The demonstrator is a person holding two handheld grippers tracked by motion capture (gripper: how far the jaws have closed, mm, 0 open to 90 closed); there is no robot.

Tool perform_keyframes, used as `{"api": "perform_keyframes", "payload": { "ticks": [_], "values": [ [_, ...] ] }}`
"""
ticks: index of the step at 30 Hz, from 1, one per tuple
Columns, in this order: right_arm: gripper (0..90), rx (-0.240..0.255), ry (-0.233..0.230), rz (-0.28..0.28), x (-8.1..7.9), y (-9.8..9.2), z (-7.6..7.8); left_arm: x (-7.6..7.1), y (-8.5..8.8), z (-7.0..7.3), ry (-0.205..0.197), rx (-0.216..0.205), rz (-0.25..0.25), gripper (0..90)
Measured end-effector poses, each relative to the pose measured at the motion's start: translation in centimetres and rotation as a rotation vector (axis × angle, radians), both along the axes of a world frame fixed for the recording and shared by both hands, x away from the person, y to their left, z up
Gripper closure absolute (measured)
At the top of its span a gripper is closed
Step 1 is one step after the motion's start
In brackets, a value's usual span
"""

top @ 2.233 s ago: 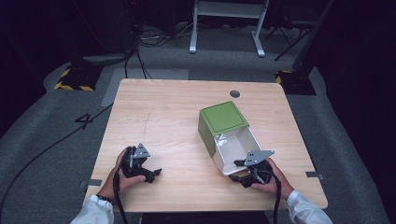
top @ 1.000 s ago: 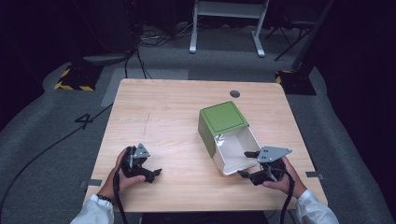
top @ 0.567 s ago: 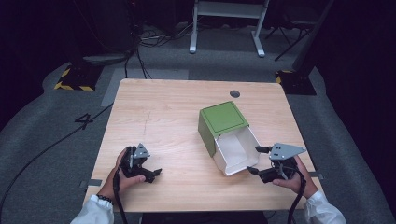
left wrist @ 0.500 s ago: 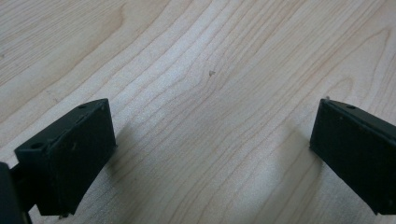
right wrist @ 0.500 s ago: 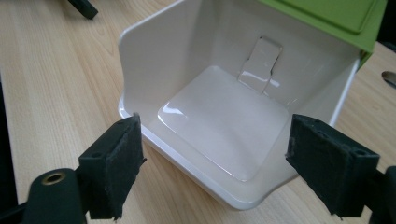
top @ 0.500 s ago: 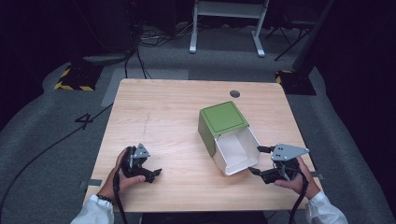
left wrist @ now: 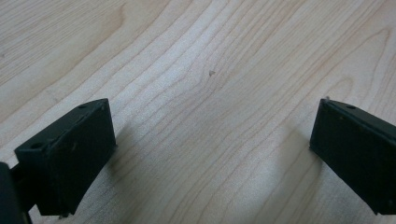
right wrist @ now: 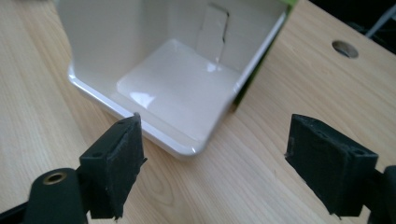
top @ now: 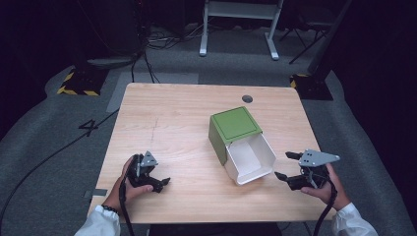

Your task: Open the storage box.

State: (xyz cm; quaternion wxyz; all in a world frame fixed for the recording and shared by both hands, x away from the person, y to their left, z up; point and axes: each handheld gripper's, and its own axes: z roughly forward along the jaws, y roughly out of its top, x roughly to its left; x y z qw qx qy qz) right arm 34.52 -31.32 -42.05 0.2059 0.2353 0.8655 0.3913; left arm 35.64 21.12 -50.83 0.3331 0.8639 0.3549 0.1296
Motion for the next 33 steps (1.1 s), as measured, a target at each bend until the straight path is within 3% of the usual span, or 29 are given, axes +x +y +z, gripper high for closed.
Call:
{"api": "perform_keyframes", "payload": {
  "ticks": [10,18,23,33],
  "values": [
    [19.4,-0.034,0.089,-0.131,1.3,-3.4,-3.9,0.0,0.0,0.0,0.0,0.0,-0.001,0.3],
    [19.3,-0.002,0.147,-0.204,1.4,-5.5,-5.9,0.0,0.0,0.0,0.0,0.0,-0.001,0.3],
    [18.9,0.02,0.159,-0.254,1.1,-6.3,-6.5,0.0,0.0,0.0,0.0,0.0,0.0,0.3],
    [15.0,0.029,0.182,-0.289,0.3,-6.8,-8.4,0.0,0.0,0.0,0.0,0.0,0.0,0.3]
  ]
}}
